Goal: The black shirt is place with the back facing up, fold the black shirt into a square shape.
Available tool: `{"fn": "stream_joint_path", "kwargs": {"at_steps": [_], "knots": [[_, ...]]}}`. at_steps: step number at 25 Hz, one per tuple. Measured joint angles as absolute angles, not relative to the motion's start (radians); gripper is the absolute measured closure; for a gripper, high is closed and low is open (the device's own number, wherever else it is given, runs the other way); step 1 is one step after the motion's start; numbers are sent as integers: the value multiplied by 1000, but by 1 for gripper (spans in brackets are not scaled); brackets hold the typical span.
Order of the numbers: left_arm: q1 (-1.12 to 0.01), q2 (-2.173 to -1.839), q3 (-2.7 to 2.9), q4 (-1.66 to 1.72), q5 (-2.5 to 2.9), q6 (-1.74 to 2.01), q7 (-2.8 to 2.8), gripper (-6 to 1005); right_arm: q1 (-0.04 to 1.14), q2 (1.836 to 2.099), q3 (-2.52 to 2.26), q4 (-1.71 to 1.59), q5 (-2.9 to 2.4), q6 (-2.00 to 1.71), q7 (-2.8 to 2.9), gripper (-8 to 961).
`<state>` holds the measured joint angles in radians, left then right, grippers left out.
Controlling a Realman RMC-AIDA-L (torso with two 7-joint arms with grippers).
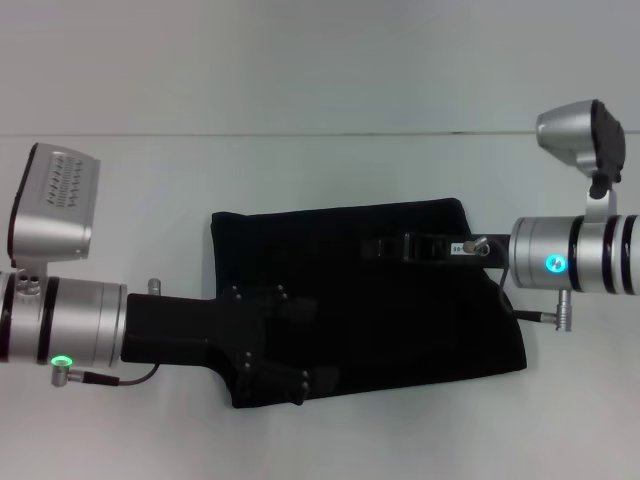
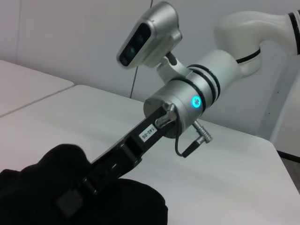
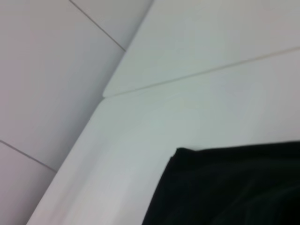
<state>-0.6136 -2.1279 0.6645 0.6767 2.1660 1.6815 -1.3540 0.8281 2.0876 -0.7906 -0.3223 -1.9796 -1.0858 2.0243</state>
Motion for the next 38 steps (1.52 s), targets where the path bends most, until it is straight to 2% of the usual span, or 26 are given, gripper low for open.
{"fn": "stream_joint_path", "kwargs": {"at_steps": [9, 17, 23, 38], "knots": [[-613, -2128, 661, 678, 2165, 1678, -1361, 49, 797, 2081, -794, -424, -1975, -1152, 2009, 881], [-616, -2128, 664, 678, 2159, 1678, -1402, 50, 778, 2042, -796, -449, -1980, -1217, 2019, 881], [-621, -2128, 665, 678, 2156, 1678, -1409, 50, 766, 2025, -796, -480, -1981, -1272, 2014, 880], [-639, -2120, 662, 678, 2157, 1662, -1415, 49, 766, 2022, -773, -540, -1953, -1351, 2019, 880]]}}
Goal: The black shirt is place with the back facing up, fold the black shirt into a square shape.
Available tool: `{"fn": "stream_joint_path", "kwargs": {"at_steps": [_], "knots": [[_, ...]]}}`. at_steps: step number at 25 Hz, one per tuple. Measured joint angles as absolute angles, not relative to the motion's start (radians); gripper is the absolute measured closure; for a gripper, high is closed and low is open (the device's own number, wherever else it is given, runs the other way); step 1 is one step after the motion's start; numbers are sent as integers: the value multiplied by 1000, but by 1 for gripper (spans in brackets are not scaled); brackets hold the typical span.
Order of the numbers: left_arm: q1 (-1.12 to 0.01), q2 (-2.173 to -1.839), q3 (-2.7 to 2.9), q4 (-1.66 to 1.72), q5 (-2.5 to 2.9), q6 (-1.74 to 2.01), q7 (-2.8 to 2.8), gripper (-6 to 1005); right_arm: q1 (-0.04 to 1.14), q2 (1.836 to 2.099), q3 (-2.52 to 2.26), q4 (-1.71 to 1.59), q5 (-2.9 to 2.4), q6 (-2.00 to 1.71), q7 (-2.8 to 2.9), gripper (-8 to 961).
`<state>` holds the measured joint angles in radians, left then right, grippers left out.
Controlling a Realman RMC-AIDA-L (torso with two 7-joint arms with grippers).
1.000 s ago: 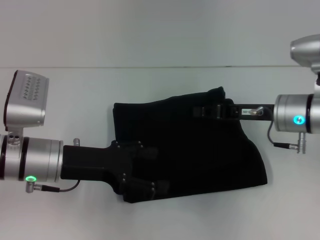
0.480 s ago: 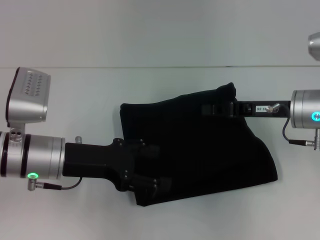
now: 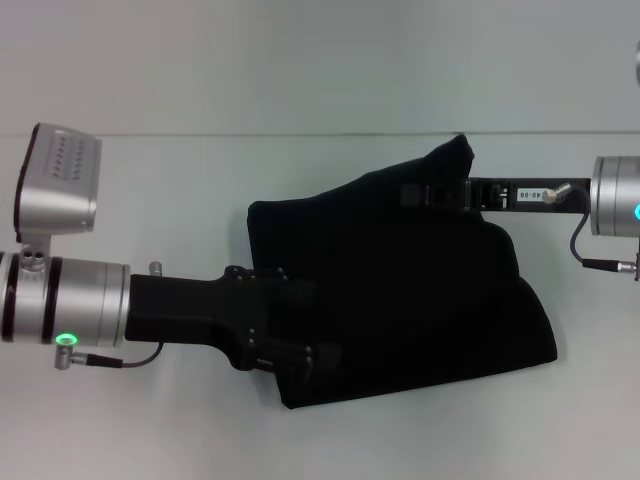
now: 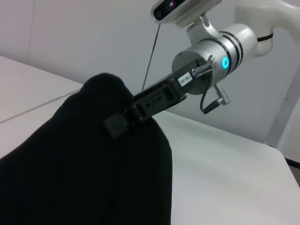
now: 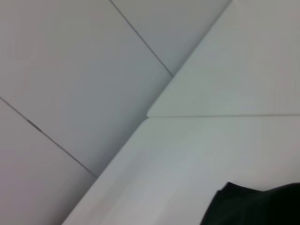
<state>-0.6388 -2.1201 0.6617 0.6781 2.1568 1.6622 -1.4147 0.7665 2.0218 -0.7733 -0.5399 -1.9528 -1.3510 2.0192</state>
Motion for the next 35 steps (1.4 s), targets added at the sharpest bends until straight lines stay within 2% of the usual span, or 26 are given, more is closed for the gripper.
{"fn": "stream_joint_path", "kwargs": {"at_steps": [12, 26, 32, 35], "knots": [[-645, -2121, 667, 674, 2162, 1638, -1433, 50, 726, 1997, -781, -541, -1956, -1338, 2054, 880], [-651, -2132, 670, 670, 2165, 1613, -1454, 50, 698, 2007, -785, -472, -2054, -1193, 2061, 881], [-661, -2131, 673, 670, 2164, 1565, -1482, 49, 677, 1999, -761, -480, -2057, -1170, 2066, 827], [-668, -2132, 673, 670, 2164, 1521, -1507, 49, 669, 1994, -738, -485, -2057, -1165, 2068, 677]]}}
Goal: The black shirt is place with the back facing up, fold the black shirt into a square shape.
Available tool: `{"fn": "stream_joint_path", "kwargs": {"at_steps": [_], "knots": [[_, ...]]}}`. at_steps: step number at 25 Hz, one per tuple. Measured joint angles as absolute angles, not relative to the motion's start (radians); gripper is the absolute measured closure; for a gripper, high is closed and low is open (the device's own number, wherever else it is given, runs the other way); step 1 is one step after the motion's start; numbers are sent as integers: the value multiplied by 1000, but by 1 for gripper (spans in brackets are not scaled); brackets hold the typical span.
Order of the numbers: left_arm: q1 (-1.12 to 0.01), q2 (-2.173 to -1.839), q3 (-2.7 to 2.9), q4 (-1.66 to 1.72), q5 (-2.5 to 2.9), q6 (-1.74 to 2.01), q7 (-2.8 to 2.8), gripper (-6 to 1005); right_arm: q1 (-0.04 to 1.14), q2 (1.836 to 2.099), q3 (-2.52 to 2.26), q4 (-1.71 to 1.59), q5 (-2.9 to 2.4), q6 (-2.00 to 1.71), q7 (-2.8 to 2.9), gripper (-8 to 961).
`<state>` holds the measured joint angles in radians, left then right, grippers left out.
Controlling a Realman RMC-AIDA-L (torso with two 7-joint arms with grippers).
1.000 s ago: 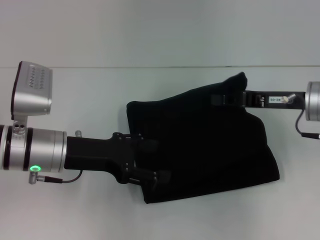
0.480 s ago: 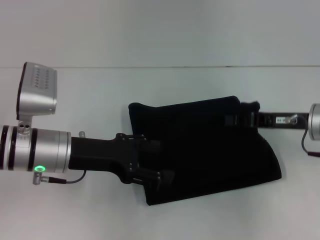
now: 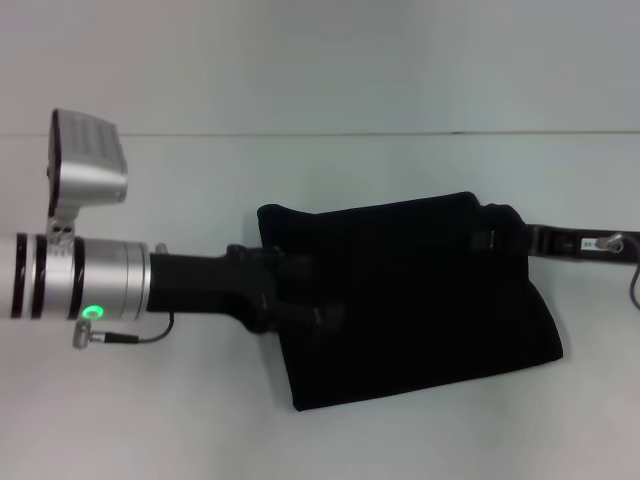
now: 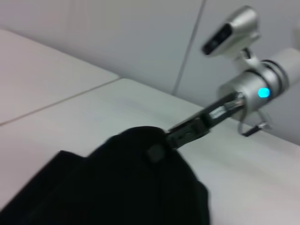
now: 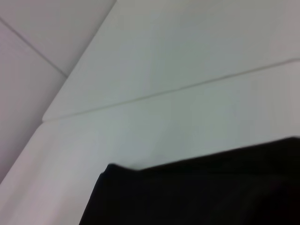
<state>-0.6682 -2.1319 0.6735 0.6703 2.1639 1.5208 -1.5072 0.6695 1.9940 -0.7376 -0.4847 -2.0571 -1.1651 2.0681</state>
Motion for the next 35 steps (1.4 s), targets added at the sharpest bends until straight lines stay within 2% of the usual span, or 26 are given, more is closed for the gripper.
{"fn": "stream_joint_path", "kwargs": {"at_steps": [3, 7, 10, 13, 16, 20, 23, 24, 29, 35], "knots": [[-681, -2132, 673, 670, 2161, 1449, -1562, 49, 660, 1985, -713, -506, -2056, -1189, 2072, 534], [-700, -2134, 673, 669, 2159, 1382, -1619, 50, 665, 1958, -693, -513, -2057, -1225, 2127, 360], [-704, -2135, 673, 669, 2158, 1360, -1635, 50, 680, 1941, -714, -507, -2061, -1217, 2190, 296], [-704, -2137, 673, 669, 2157, 1354, -1639, 50, 692, 1944, -732, -504, -2062, -1194, 2214, 231], [-704, -2138, 673, 669, 2157, 1353, -1640, 50, 711, 1959, -745, -487, -2062, -1151, 2215, 167], [-706, -2141, 673, 669, 2155, 1338, -1640, 50, 752, 1987, -750, -451, -2062, -1059, 2201, 172], [-708, -2145, 676, 669, 2158, 1299, -1642, 50, 775, 2021, -744, -452, -2054, -987, 2159, 175], [-710, -2146, 679, 669, 2160, 1278, -1646, 50, 785, 2041, -740, -458, -2043, -958, 2124, 176], [-732, -2140, 682, 636, 2163, 1166, -1694, 49, 787, 2054, -738, -461, -1973, -926, 2027, 178], [-765, -2130, 683, 564, 2172, 1024, -1819, 49, 742, 2041, -735, -462, -1835, -896, 1945, 178]]}}
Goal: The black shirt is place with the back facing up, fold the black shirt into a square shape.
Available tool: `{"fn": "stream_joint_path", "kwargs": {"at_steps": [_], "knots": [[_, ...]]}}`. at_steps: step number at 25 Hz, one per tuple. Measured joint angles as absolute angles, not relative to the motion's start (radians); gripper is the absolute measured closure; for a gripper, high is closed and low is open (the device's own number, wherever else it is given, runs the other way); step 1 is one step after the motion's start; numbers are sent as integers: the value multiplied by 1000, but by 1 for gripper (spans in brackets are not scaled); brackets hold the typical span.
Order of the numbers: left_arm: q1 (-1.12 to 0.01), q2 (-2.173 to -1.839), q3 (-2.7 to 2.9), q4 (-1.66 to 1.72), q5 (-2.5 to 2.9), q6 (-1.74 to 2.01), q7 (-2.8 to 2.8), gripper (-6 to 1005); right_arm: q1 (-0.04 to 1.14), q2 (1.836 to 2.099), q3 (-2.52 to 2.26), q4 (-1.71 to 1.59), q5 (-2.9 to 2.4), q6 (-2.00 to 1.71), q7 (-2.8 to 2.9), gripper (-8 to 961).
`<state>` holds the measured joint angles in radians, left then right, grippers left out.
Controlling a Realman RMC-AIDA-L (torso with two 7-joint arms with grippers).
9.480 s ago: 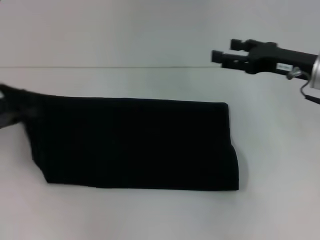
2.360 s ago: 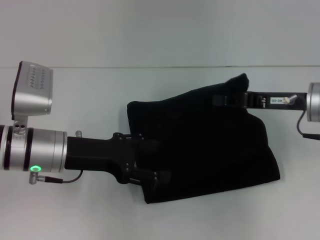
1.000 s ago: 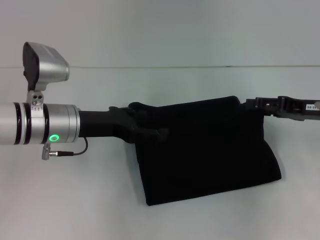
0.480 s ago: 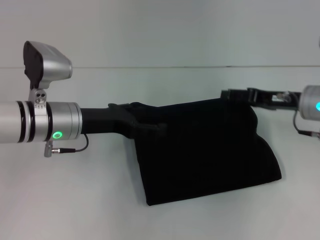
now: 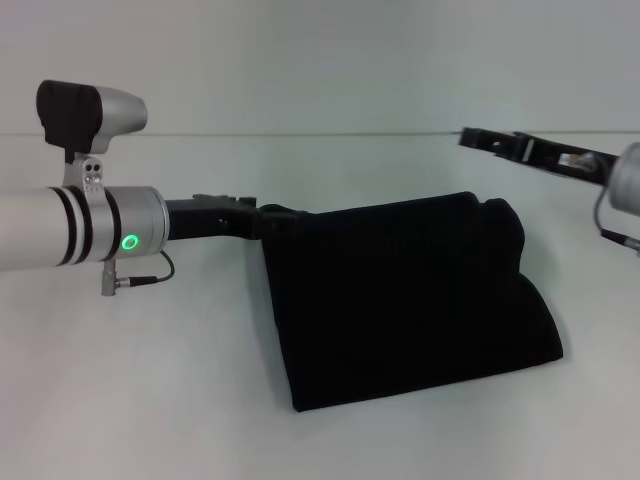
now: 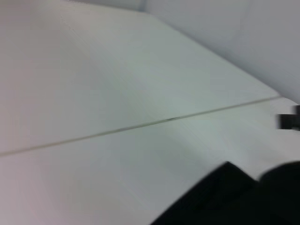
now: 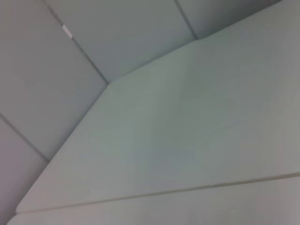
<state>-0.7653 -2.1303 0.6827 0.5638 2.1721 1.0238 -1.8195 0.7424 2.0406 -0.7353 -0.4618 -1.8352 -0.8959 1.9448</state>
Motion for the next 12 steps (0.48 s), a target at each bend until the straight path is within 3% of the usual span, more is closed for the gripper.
{"fn": "stream_joint_path", "kwargs": {"at_steps": [12], "knots": [[-784, -2126, 761, 506, 2179, 831, -2106, 50, 695, 1965, -729, -478, -1828, -1063, 1941, 179]]}}
